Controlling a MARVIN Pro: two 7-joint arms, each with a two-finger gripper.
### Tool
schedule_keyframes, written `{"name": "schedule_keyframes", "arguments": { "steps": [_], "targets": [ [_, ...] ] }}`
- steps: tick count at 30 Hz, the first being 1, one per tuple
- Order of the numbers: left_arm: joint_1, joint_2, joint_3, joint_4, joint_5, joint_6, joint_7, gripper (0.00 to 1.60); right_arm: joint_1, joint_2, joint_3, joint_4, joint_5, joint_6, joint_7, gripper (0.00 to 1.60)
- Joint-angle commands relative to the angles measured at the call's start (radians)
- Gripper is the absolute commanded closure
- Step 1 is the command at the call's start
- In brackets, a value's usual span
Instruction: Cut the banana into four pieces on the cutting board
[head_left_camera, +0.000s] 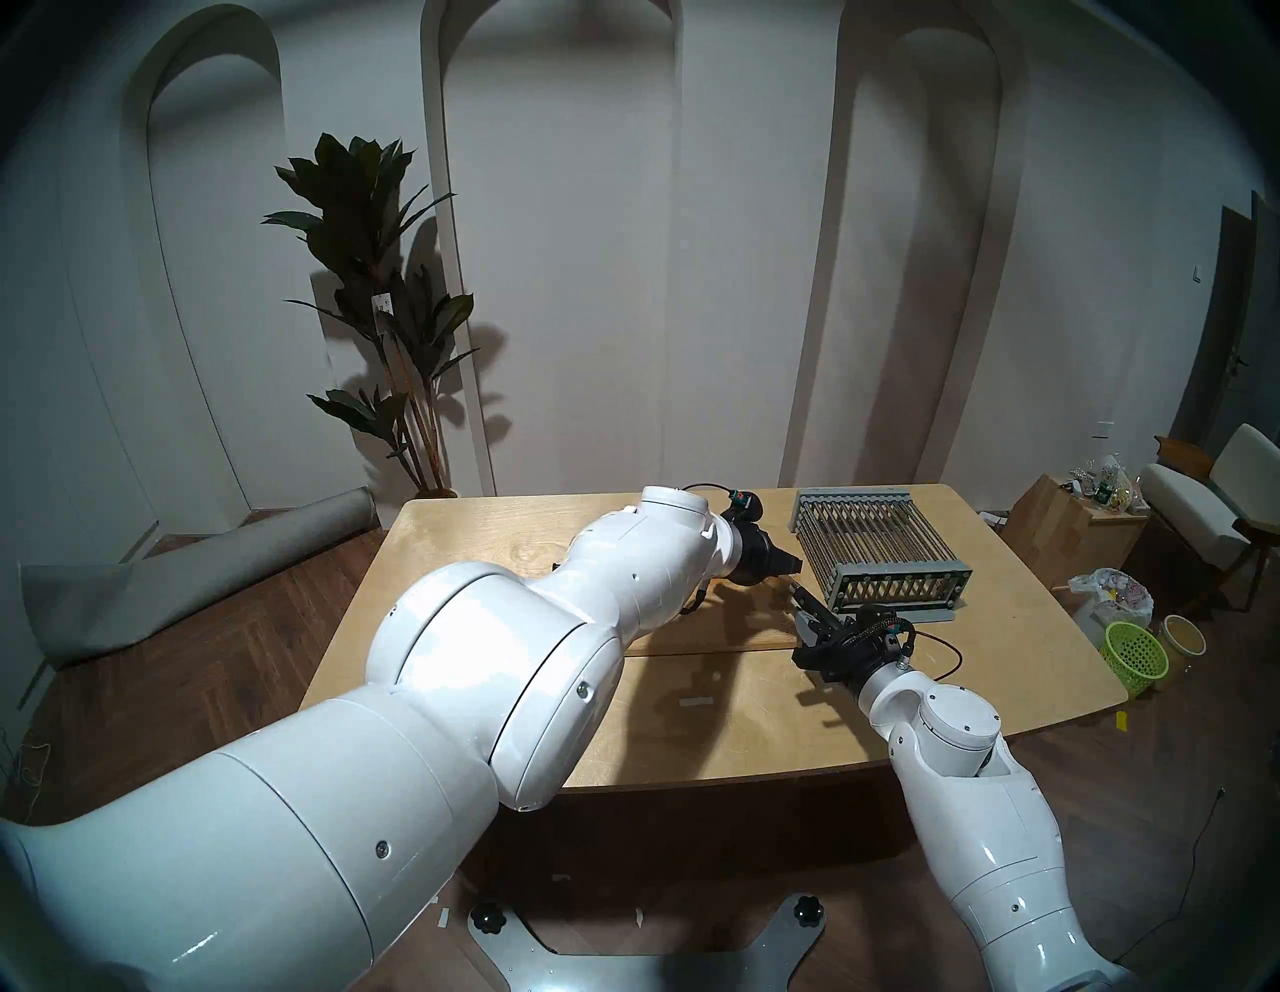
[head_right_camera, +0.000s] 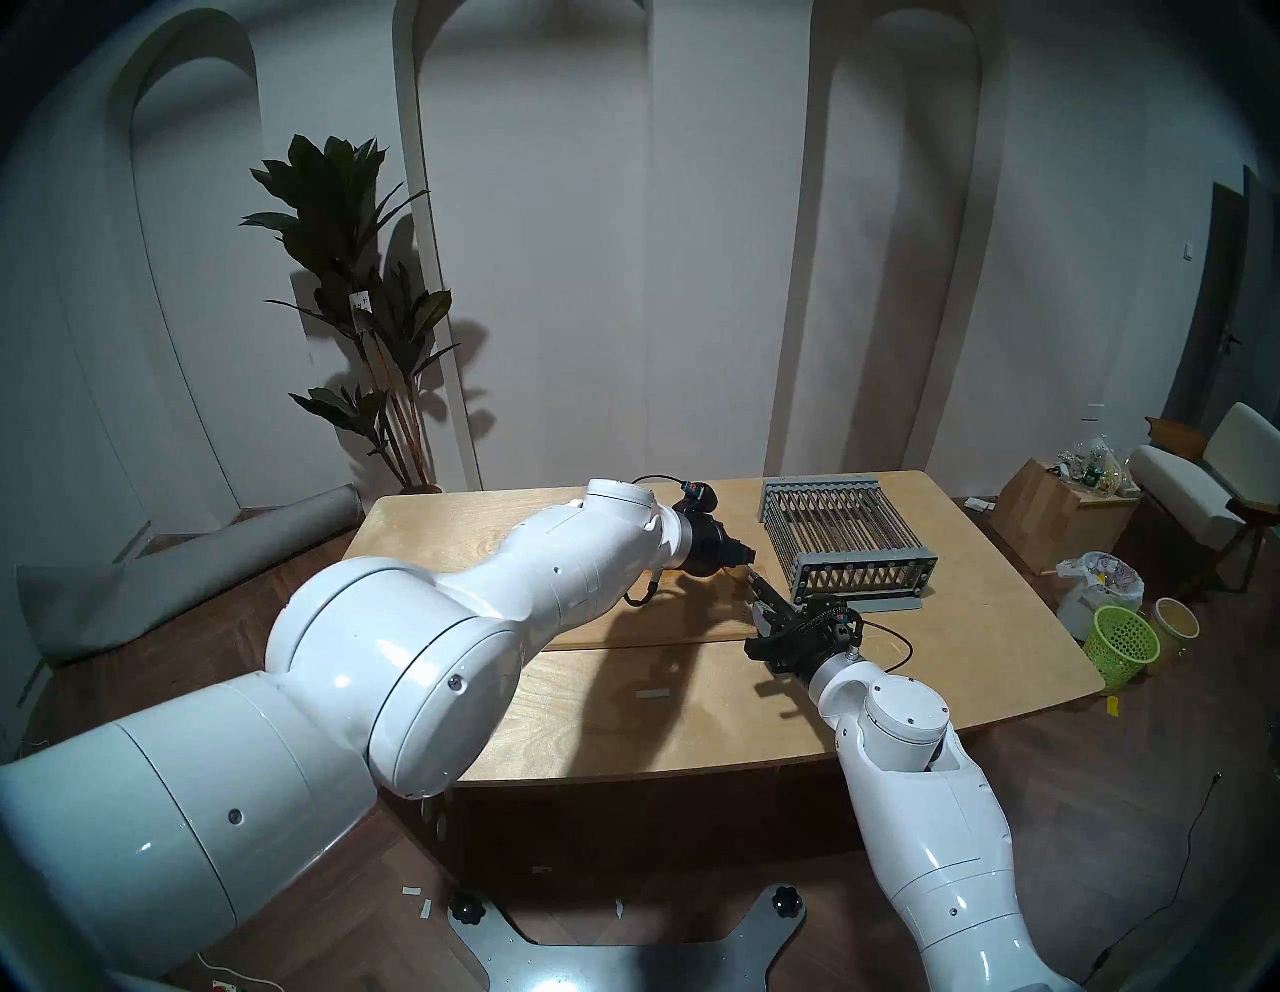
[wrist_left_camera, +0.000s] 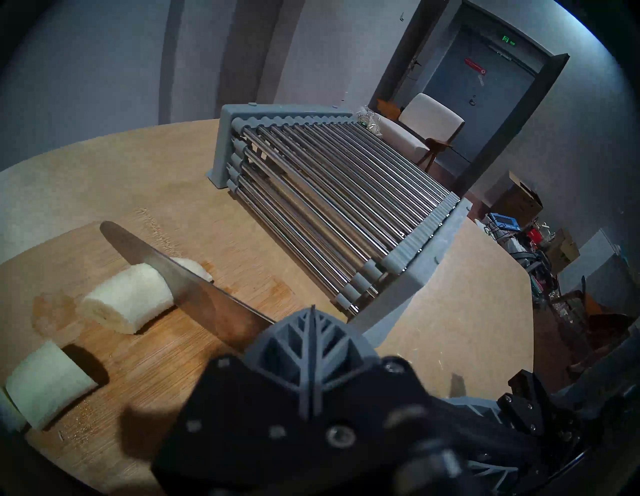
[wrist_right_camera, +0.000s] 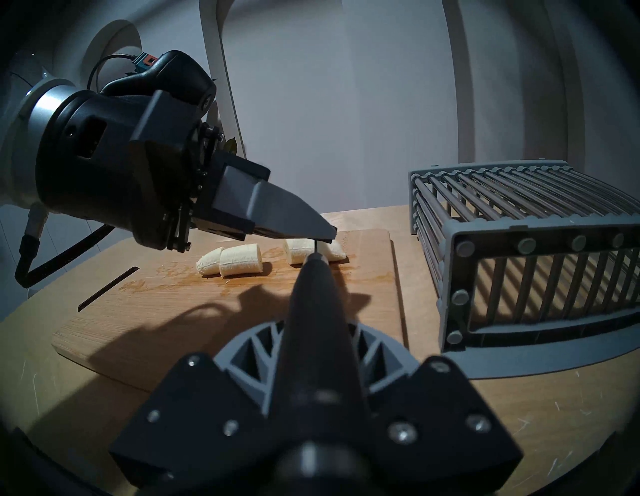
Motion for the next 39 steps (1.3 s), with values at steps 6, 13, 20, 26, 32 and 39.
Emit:
{"name": "schedule_keyframes", "arguments": {
  "steps": [6, 13, 20, 26, 32, 39],
  "targets": [
    [0.01, 0.008, -0.008, 0.019, -0.009, -0.033, 0.019, 1.6, 0.023, 0.001, 0.018, -0.016, 0.012, -0.001, -0.005, 1.6],
    [-0.001, 0.02, -0.007, 0.029, -0.013, -0.029, 0.031, 1.6, 0.04, -0.001, 0.013, 0.003, 0.014, 0.005, -0.006, 1.6],
    [0.001, 0.026, -0.001, 0.038, -0.009, -0.03, 0.045, 1.6, 0.058, -0.001, 0.011, 0.023, 0.016, 0.011, -0.008, 1.6],
    [-0.022, 0.044, -0.007, 0.025, -0.017, -0.039, 0.046, 1.6, 0.075, -0.002, 0.013, 0.036, 0.023, 0.015, -0.01, 1.6],
    [-0.074, 0.06, -0.008, -0.006, -0.012, -0.042, 0.033, 1.6, 0.095, -0.006, 0.003, 0.04, 0.026, 0.017, -0.014, 1.6],
    [-0.097, 0.095, -0.034, -0.026, -0.028, -0.047, -0.023, 1.6, 0.113, -0.029, 0.002, 0.039, 0.083, 0.049, 0.016, 1.6]
  ]
}}
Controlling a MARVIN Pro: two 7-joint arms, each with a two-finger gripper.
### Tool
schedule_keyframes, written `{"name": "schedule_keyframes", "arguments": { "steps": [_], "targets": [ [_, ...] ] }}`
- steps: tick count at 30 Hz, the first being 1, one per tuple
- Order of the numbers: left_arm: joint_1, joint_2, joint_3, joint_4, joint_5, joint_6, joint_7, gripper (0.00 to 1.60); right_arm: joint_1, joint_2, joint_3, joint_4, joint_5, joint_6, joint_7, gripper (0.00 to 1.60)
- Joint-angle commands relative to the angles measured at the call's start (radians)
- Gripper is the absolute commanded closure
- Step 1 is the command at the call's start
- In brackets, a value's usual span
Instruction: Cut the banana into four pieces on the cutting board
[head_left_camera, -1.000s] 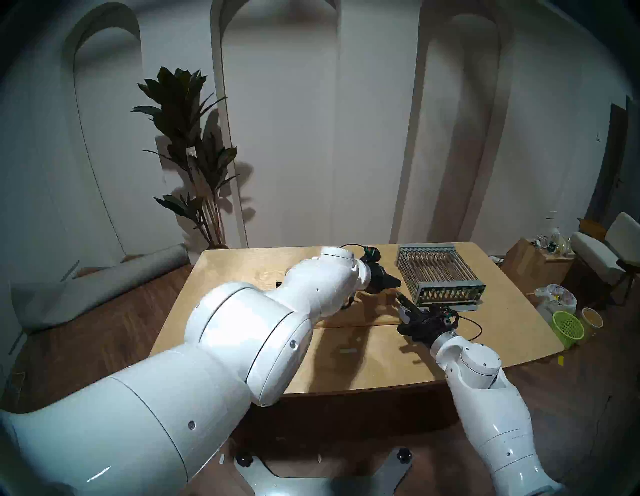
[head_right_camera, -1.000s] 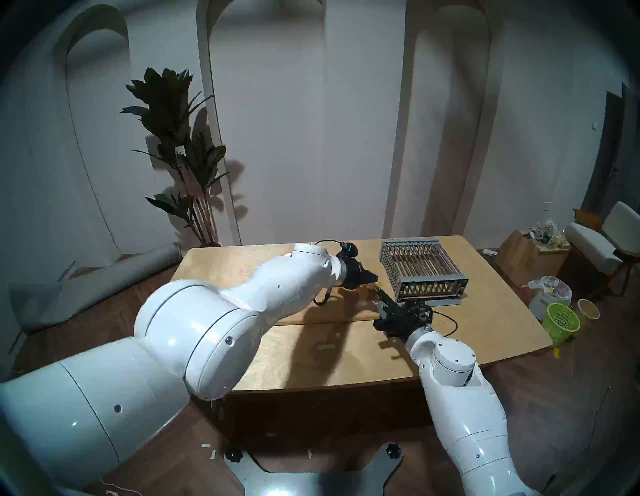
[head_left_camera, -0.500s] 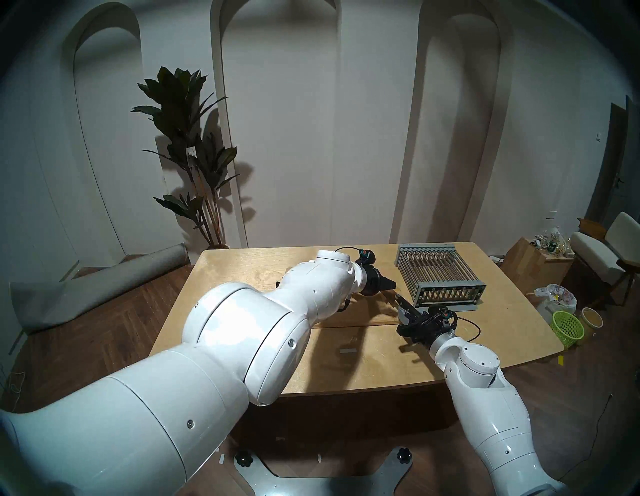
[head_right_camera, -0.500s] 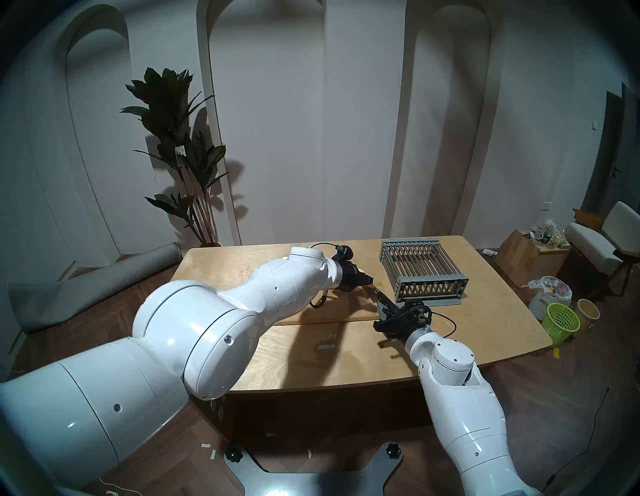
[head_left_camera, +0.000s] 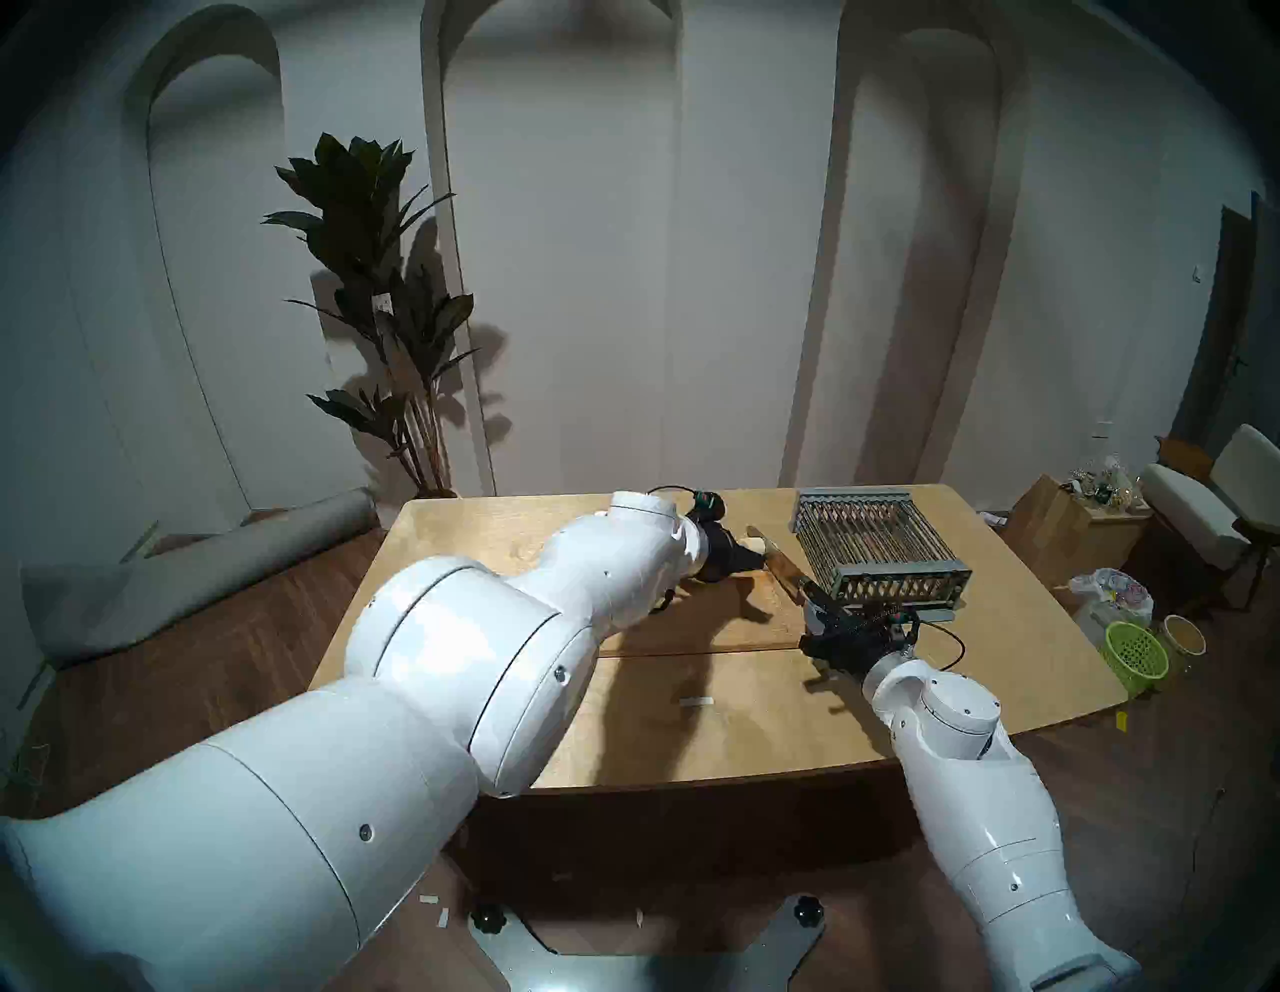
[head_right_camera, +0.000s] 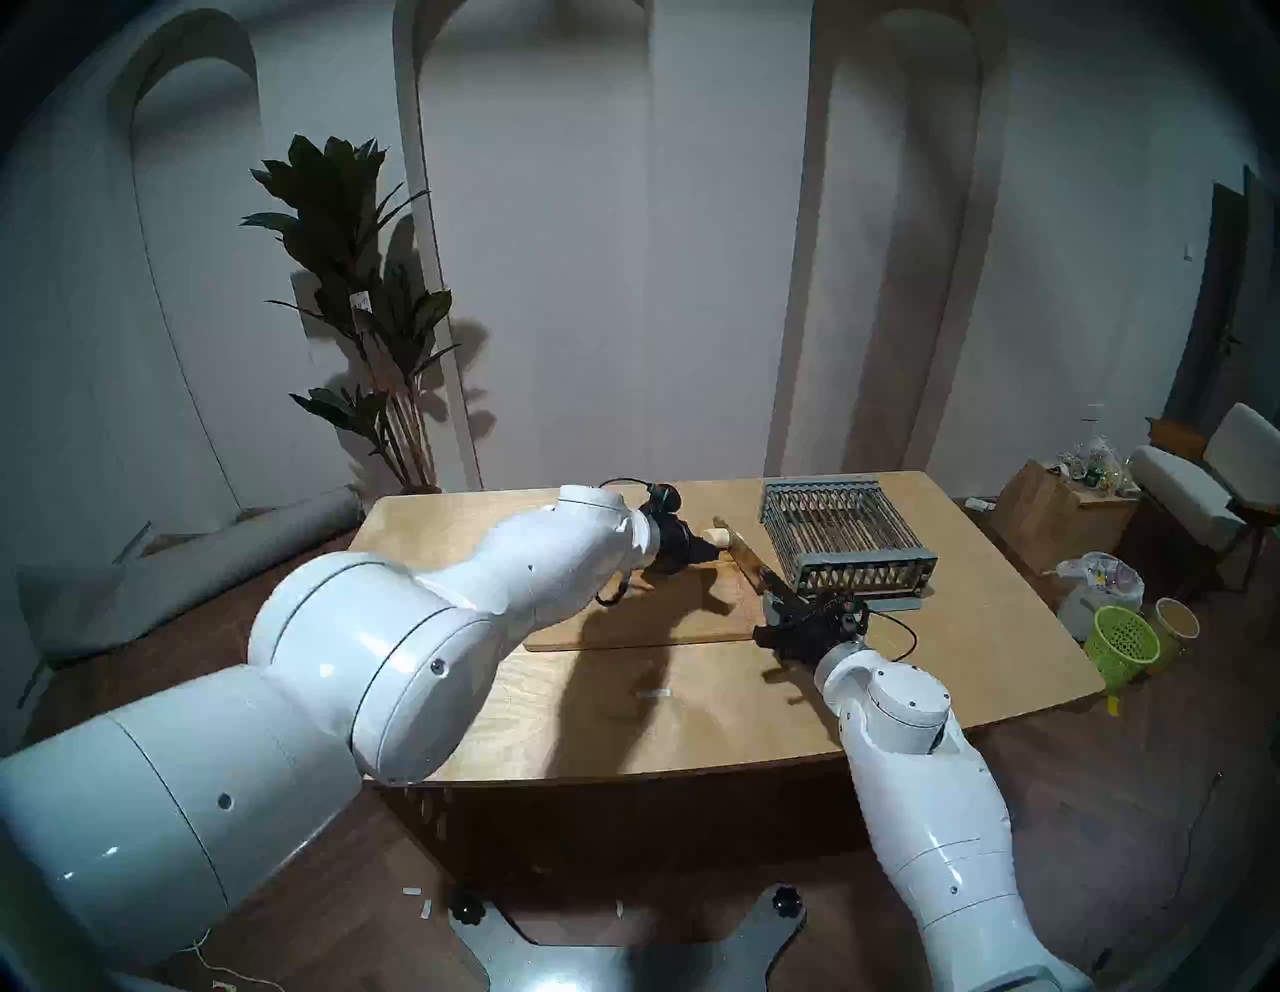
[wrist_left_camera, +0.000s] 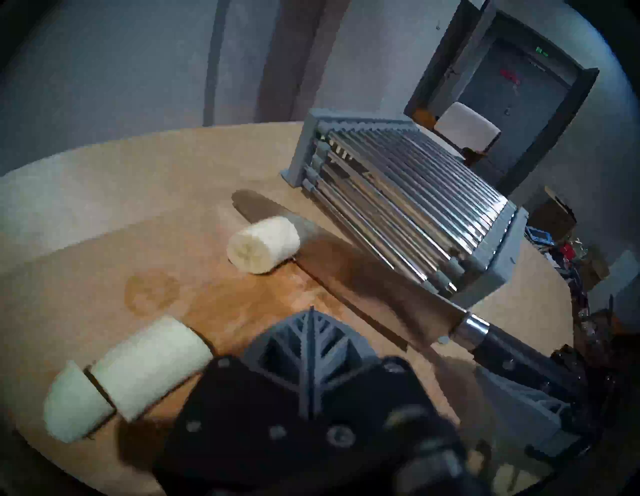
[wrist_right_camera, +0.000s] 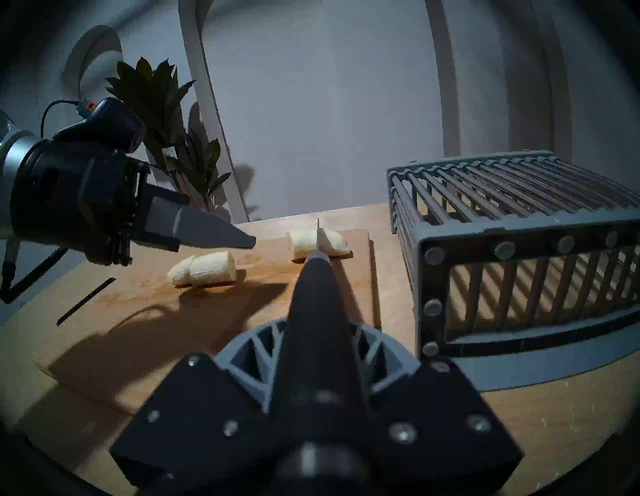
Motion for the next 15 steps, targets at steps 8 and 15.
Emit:
{"name": "schedule_keyframes", "arguments": {
  "steps": [8, 15],
  "targets": [
    [-0.054, 0.075, -0.025, -0.046, -0.023, -0.033, -0.143, 1.6, 0.057, -0.082, 0.084, 0.007, 0.251, 0.185, 0.086, 1.6],
    [-0.036, 0.1, -0.023, -0.041, -0.021, -0.043, -0.196, 1.6, 0.08, -0.13, 0.187, 0.08, 0.459, 0.331, 0.102, 1.6]
  ]
}}
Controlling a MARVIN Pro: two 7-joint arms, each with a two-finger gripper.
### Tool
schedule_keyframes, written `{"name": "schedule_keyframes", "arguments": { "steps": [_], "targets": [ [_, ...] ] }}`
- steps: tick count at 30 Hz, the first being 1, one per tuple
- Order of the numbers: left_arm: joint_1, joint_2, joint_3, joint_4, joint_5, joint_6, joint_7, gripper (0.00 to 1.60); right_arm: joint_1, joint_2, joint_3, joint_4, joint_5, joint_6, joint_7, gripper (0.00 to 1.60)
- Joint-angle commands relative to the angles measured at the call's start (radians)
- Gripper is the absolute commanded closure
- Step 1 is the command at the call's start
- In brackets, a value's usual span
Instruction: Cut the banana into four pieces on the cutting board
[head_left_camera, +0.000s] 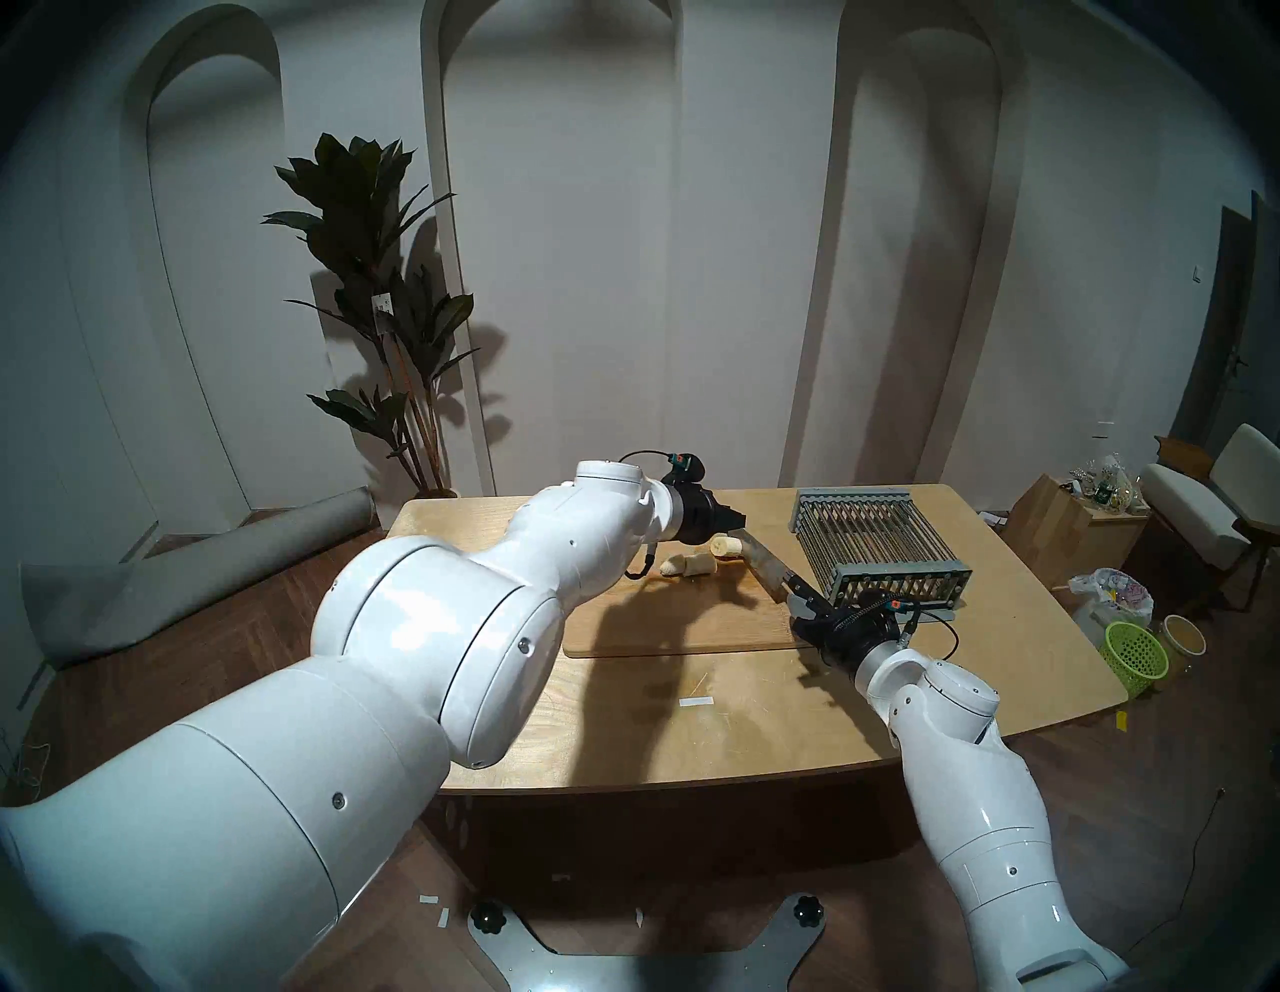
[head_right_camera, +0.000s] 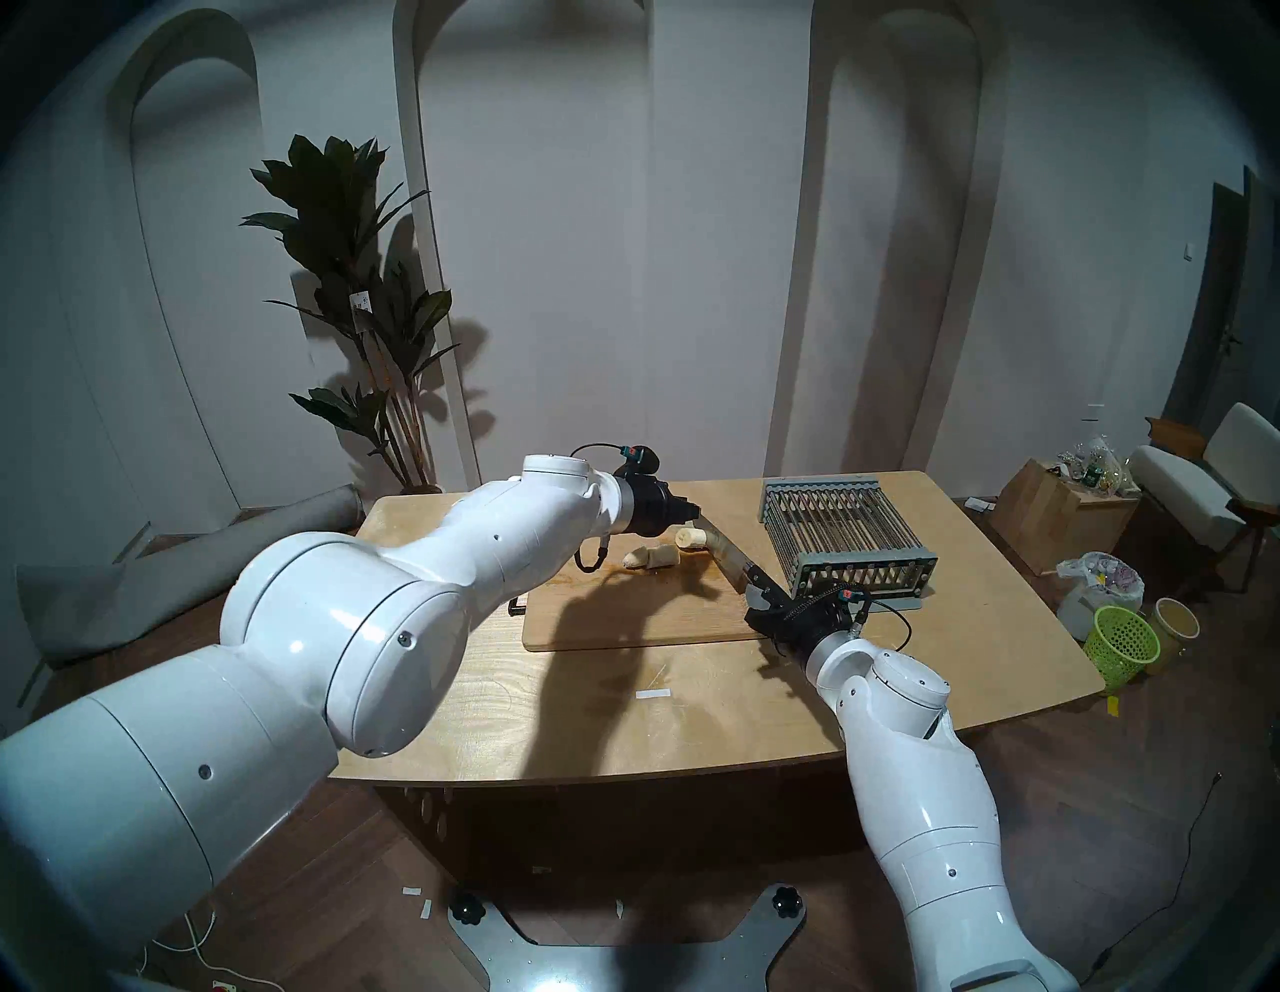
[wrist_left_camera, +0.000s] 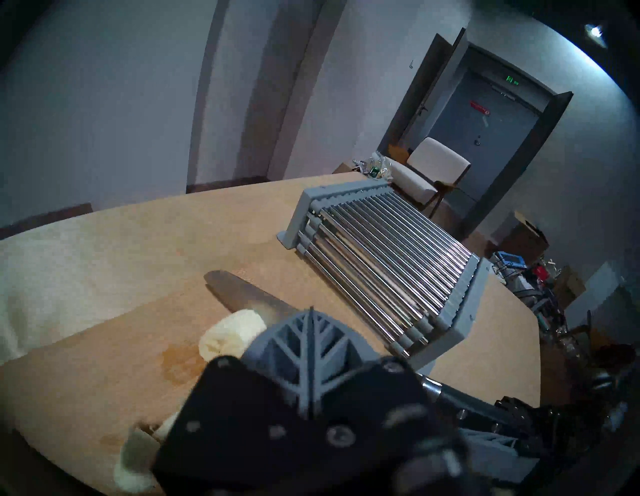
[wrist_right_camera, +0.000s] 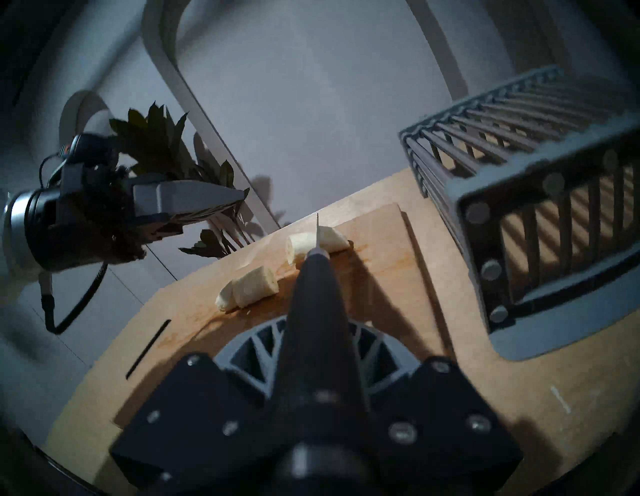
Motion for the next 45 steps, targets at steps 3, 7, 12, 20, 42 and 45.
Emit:
{"name": "schedule_keyframes", "arguments": {
  "steps": [3, 7, 12, 20, 42, 45],
  "targets": [
    [-0.009, 0.04, 0.001, -0.018, -0.002, -0.02, -0.091, 1.6, 0.051, -0.063, 0.113, 0.046, 0.247, 0.162, -0.001, 1.6],
    [-0.007, 0.053, 0.004, -0.026, 0.0, -0.027, -0.149, 1.6, 0.016, -0.003, 0.053, -0.046, 0.132, 0.137, -0.032, 1.6],
    [-0.009, 0.055, -0.001, -0.023, -0.003, -0.028, -0.153, 1.6, 0.012, 0.033, -0.043, -0.093, 0.058, 0.108, -0.003, 1.6],
    [-0.013, 0.066, -0.018, -0.024, -0.018, -0.03, -0.169, 1.6, -0.006, 0.083, -0.164, -0.188, -0.153, 0.014, -0.024, 1.6],
    [0.051, 0.313, -0.196, 0.004, -0.083, -0.203, -0.036, 1.6, -0.091, 0.151, -0.232, -0.33, -0.431, -0.13, -0.119, 1.6],
    [0.083, 0.347, -0.195, 0.026, -0.072, -0.228, 0.016, 1.32, -0.094, 0.154, -0.215, -0.347, -0.432, -0.137, -0.128, 1.6]
  ]
}}
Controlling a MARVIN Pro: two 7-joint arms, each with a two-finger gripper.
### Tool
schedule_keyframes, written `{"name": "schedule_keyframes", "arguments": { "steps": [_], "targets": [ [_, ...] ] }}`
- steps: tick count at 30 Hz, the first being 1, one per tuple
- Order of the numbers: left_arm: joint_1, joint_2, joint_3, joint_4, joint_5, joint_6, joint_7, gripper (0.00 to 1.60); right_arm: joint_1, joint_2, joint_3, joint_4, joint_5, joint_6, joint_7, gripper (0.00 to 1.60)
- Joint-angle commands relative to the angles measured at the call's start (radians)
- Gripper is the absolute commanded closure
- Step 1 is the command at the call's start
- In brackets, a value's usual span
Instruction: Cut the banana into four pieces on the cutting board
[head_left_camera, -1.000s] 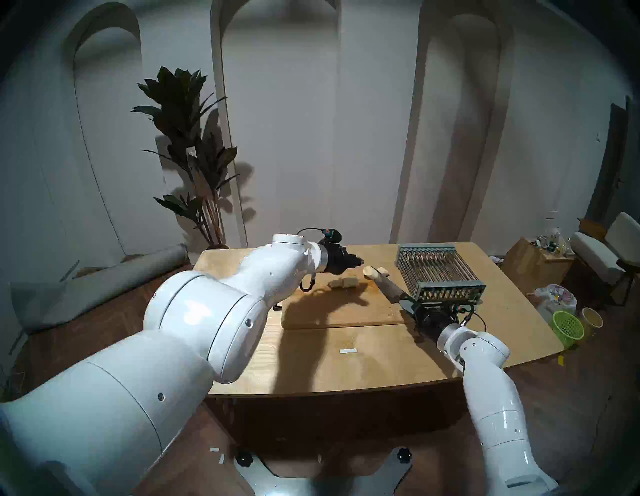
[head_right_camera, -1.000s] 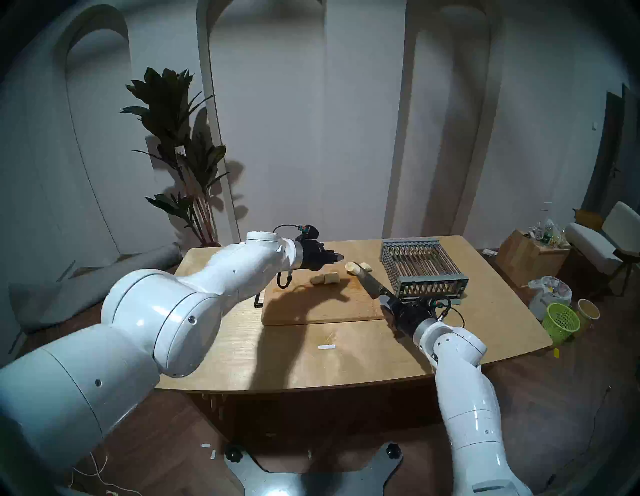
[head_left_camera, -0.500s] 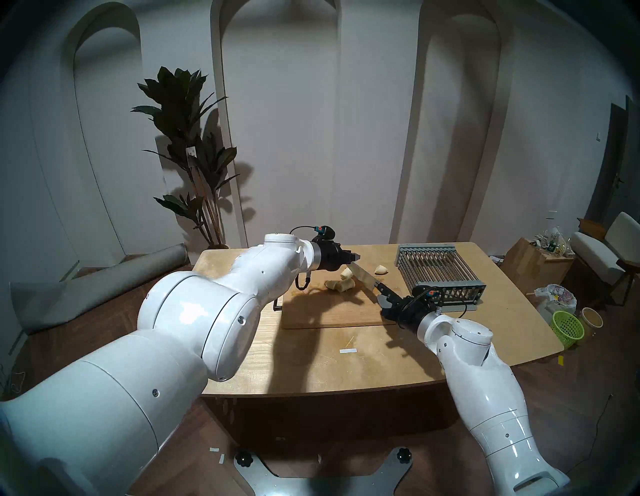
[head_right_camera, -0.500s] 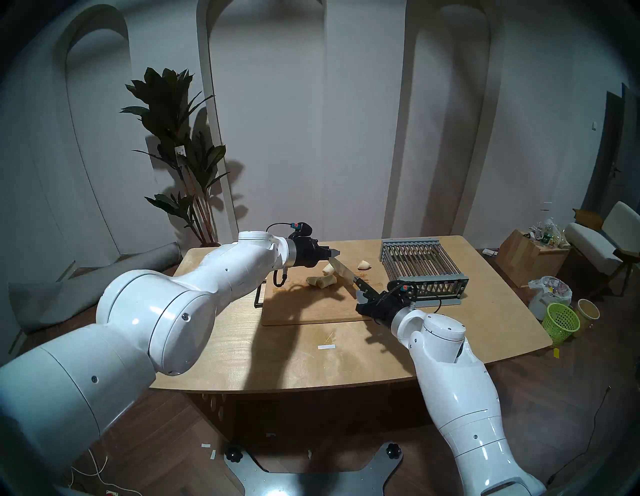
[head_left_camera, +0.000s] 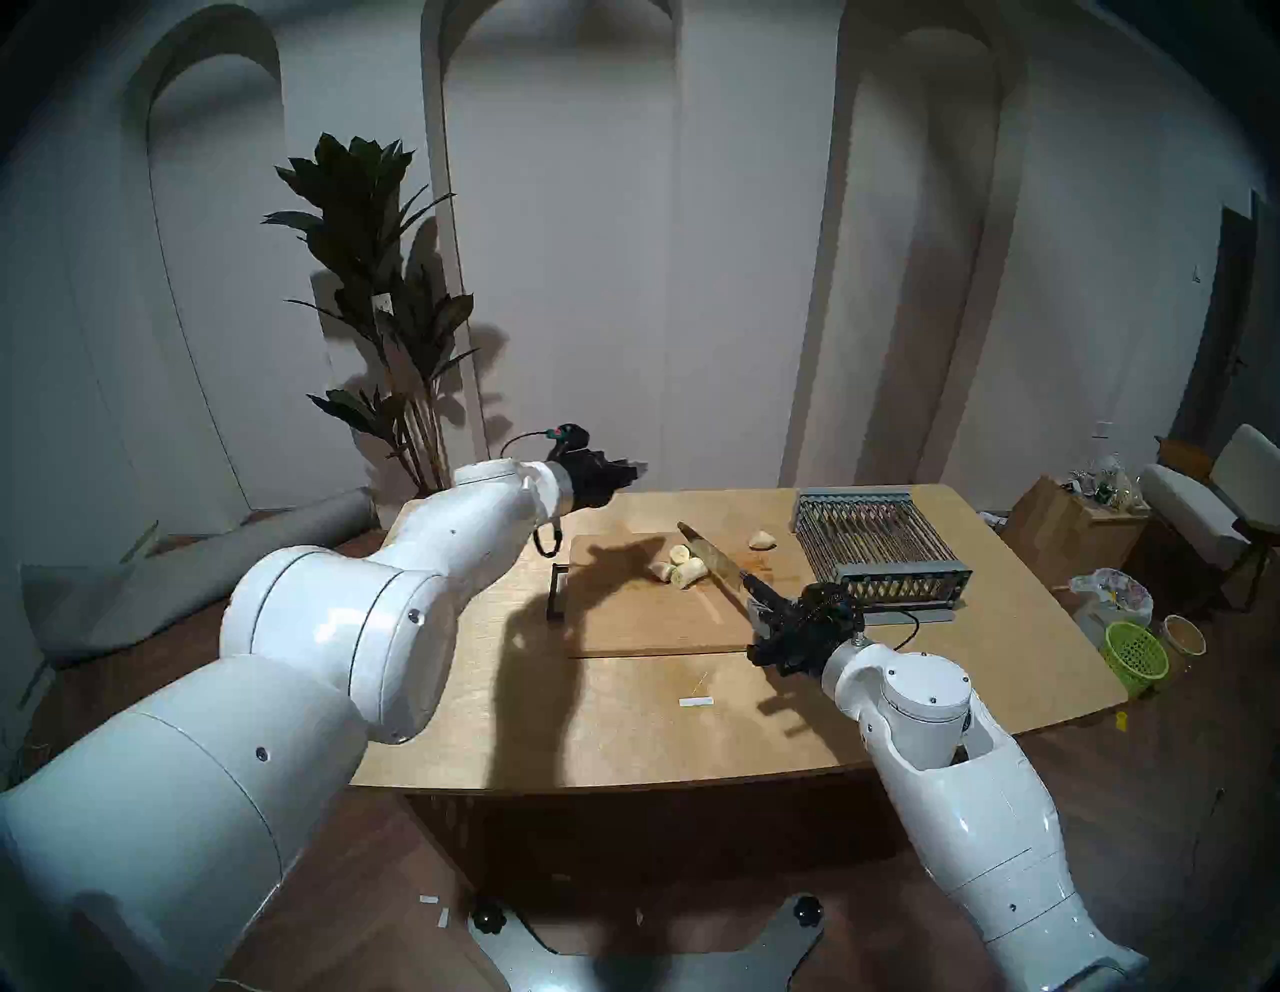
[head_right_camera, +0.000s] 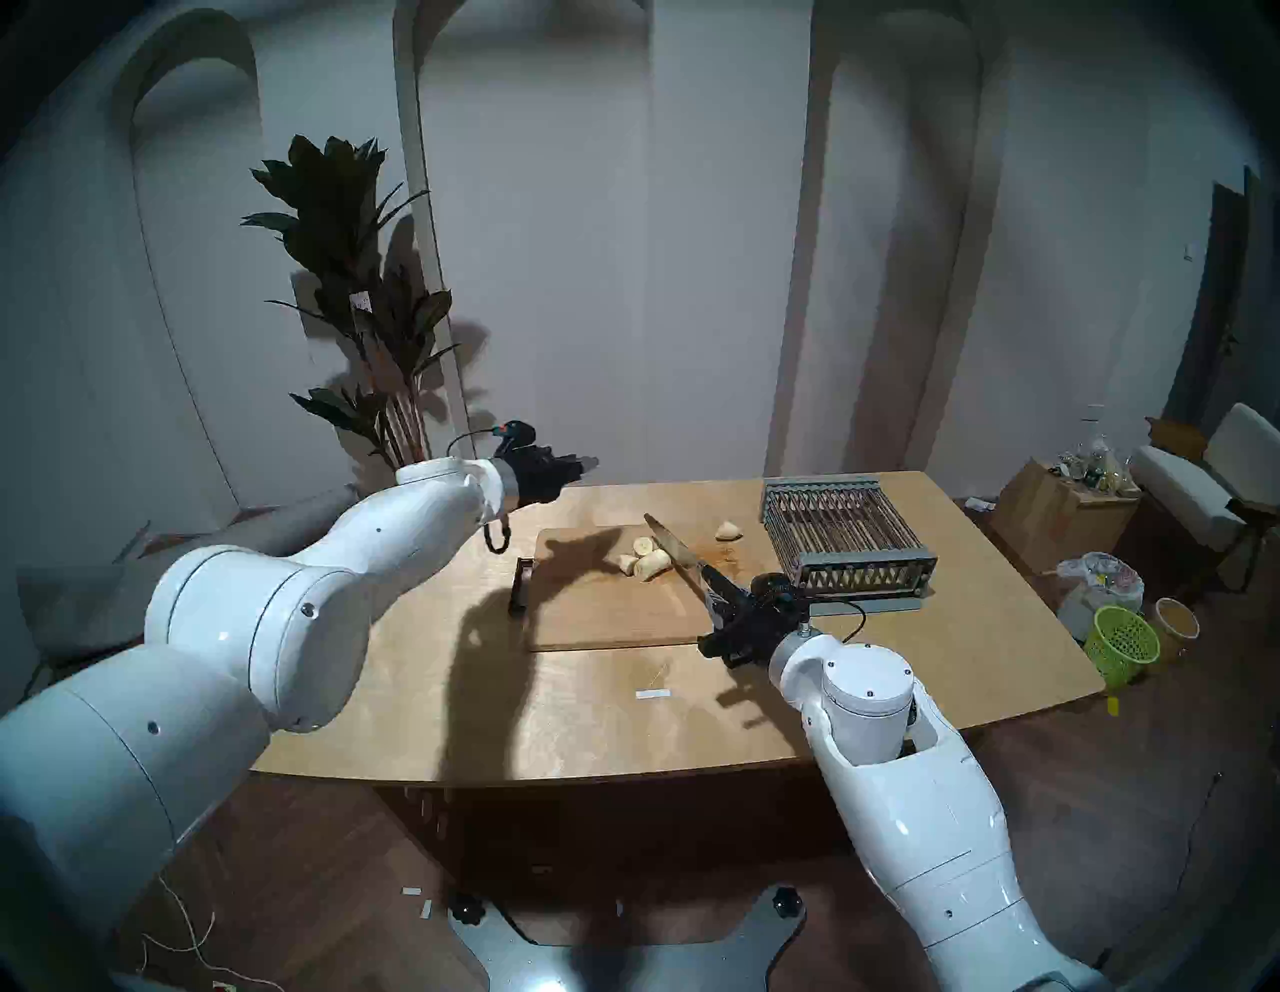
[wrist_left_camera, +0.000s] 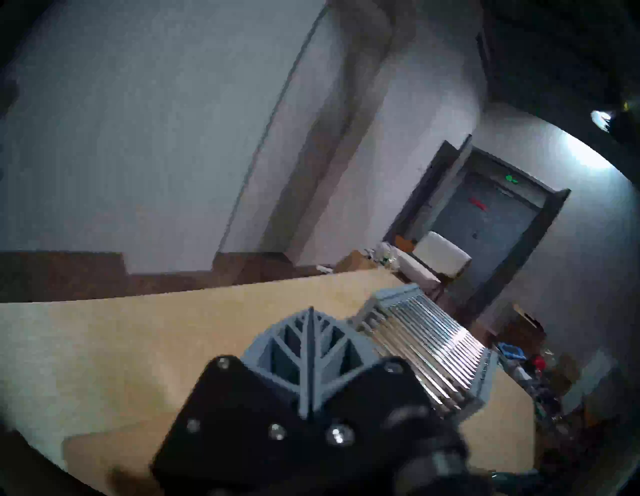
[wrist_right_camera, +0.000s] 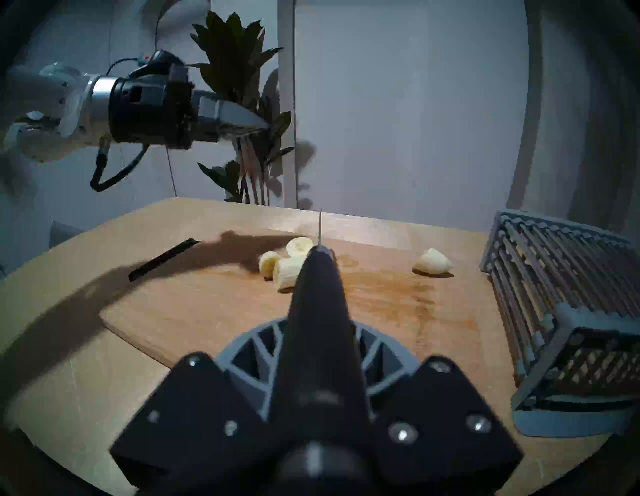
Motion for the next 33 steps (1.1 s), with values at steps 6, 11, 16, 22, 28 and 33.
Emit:
{"name": "schedule_keyframes", "arguments": {
  "steps": [6, 11, 16, 22, 28, 33],
  "targets": [
    [0.13, 0.167, -0.023, 0.05, 0.017, -0.095, 0.148, 0.0, -0.016, 0.015, 0.068, -0.116, -0.006, -0.056, -0.034, 1.6],
    [0.157, 0.214, -0.033, 0.057, 0.021, -0.165, 0.193, 0.0, -0.047, 0.018, 0.1, -0.174, -0.005, -0.08, -0.048, 1.6],
    [0.173, 0.242, -0.062, 0.035, 0.007, -0.258, 0.22, 0.0, -0.086, 0.021, 0.125, -0.229, -0.003, -0.091, -0.058, 1.6],
    [0.182, 0.218, -0.042, 0.0, 0.03, -0.356, 0.239, 0.0, -0.1, 0.022, 0.134, -0.24, 0.004, -0.089, -0.063, 1.6],
    [0.209, 0.16, -0.034, -0.021, 0.031, -0.431, 0.224, 0.0, -0.109, 0.023, 0.137, -0.235, 0.009, -0.083, -0.069, 1.6],
    [0.225, 0.153, -0.015, -0.037, 0.051, -0.495, 0.237, 0.0, -0.119, 0.023, 0.141, -0.229, 0.015, -0.08, -0.075, 1.6]
  ]
}}
